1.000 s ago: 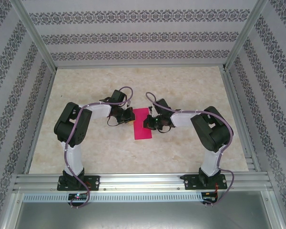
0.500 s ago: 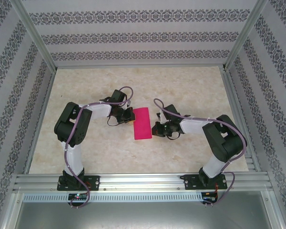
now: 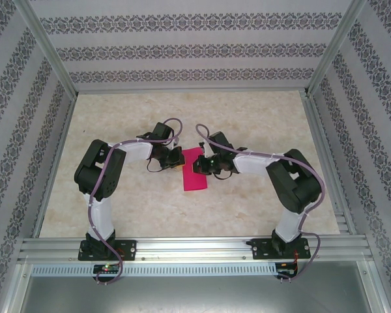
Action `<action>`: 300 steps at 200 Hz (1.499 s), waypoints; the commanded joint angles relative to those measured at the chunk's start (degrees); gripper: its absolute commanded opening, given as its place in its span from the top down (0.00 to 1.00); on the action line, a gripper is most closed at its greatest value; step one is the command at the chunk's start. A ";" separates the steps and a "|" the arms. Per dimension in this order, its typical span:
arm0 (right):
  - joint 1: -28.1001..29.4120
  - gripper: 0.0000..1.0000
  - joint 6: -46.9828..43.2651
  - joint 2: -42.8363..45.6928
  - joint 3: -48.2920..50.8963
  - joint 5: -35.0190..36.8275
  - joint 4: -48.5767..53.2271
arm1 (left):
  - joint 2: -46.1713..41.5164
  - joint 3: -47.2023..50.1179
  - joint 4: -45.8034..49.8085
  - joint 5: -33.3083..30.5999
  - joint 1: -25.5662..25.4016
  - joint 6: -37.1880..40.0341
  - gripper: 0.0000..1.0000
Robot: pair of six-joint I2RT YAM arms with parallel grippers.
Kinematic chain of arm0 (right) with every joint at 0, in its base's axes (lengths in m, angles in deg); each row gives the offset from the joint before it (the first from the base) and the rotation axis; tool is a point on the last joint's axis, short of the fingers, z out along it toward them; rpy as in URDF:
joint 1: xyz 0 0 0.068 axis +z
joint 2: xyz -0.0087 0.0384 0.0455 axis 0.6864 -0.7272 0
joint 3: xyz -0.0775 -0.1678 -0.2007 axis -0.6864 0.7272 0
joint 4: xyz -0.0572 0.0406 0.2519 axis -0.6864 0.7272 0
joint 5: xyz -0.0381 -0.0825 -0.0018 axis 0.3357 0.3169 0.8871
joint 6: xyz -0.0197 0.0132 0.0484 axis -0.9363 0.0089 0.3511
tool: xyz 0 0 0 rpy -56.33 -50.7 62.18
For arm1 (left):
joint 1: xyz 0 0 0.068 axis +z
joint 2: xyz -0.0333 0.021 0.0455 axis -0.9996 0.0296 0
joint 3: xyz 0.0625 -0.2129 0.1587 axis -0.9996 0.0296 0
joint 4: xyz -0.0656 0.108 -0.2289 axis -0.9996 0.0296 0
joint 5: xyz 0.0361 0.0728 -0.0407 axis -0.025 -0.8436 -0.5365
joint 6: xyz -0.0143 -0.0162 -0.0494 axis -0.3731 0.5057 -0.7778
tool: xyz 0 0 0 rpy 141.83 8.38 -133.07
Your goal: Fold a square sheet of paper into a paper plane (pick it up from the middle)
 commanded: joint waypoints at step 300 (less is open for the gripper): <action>9.03 0.93 11.70 6.18 3.04 17.92 12.17 | -24.73 10.23 8.26 -8.87 3.47 -0.22 0.63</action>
